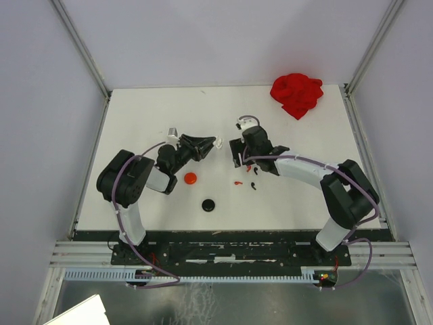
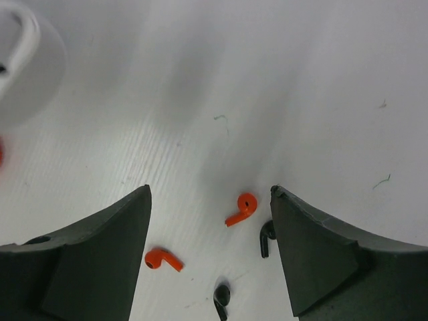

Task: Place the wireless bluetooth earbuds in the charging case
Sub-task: Place the earbud in the charging case.

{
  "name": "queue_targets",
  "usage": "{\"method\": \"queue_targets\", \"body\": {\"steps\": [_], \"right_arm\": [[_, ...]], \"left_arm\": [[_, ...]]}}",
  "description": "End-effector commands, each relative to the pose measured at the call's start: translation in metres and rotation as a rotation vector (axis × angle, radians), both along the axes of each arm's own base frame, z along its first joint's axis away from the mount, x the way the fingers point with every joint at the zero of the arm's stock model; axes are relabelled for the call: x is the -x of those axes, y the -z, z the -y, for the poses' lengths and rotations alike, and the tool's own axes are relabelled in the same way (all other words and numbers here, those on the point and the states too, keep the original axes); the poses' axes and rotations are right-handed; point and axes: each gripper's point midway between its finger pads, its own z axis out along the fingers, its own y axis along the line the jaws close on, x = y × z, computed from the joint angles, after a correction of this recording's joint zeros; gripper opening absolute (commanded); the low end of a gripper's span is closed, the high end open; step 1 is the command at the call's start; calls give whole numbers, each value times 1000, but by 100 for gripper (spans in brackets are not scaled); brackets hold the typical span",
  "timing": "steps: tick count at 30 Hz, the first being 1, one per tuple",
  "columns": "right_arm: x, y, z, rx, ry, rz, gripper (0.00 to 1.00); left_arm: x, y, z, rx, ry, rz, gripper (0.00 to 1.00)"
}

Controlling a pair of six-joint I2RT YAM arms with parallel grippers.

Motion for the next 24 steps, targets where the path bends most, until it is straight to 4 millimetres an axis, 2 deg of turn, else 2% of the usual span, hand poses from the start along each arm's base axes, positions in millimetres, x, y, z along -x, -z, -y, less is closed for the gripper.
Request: {"method": "queue_targets", "body": {"steps": [1,4,7,10,18,24], "right_arm": [[-9,-30,-17,-178,-35,188,81],[-13,-29,-22,-239,-36,262,81],[-15,-37,-25,-318,-50,425,94],[-15,-37,-30,-322,-85,511,97],[-21,-33,-53,-239,-123,561,98],[-33,-29,-56,-195,-89,571,98]], "left_arm": [[-24,-34,-7,86,-109,16,3],[-33,-28,-9,120,-158,-58,3],[-38,-22,-9,166,-206,-127,3],[-40,-16,-4,194,-218,-192,3],[-39,-12,9,169,-240,-272,3],[-34,-12,6,160,-252,-281,3]]}}
